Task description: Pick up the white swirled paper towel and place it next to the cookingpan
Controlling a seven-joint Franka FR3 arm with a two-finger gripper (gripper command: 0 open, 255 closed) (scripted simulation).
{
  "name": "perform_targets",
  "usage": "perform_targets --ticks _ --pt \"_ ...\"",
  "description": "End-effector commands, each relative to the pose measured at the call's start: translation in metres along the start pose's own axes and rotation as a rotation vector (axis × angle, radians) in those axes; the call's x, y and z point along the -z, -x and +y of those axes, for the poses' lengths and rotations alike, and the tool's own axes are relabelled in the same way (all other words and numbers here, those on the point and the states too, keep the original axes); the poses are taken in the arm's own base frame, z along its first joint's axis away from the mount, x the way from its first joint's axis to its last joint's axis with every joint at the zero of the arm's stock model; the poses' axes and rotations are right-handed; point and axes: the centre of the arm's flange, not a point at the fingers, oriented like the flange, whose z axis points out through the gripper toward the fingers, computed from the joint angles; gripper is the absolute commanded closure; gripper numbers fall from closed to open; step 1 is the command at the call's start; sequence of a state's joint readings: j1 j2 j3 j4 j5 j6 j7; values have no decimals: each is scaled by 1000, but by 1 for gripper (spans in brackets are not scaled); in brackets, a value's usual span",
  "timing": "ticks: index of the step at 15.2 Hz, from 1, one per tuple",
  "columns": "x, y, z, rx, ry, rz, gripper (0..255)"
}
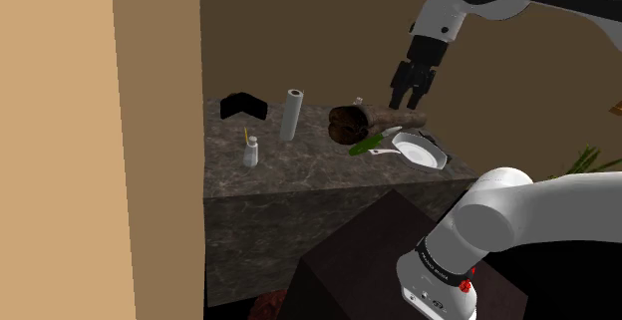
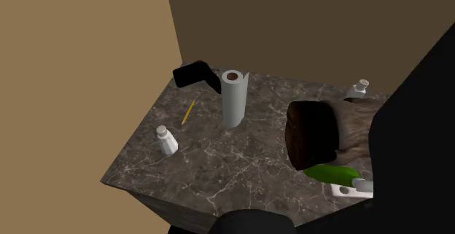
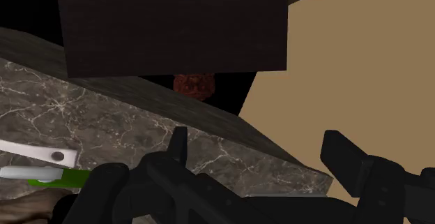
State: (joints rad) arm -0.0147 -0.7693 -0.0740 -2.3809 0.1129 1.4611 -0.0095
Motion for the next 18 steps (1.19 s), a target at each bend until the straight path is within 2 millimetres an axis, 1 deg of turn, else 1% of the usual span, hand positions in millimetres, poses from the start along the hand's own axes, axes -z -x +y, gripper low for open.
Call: perform_targets --ticks 1,10,18 --pt "0 0 0 0 0 0 0" --pt "-30 -107 -14 -105 41 52 0" --pt "-53 -204 -16 -199 78 98 0"
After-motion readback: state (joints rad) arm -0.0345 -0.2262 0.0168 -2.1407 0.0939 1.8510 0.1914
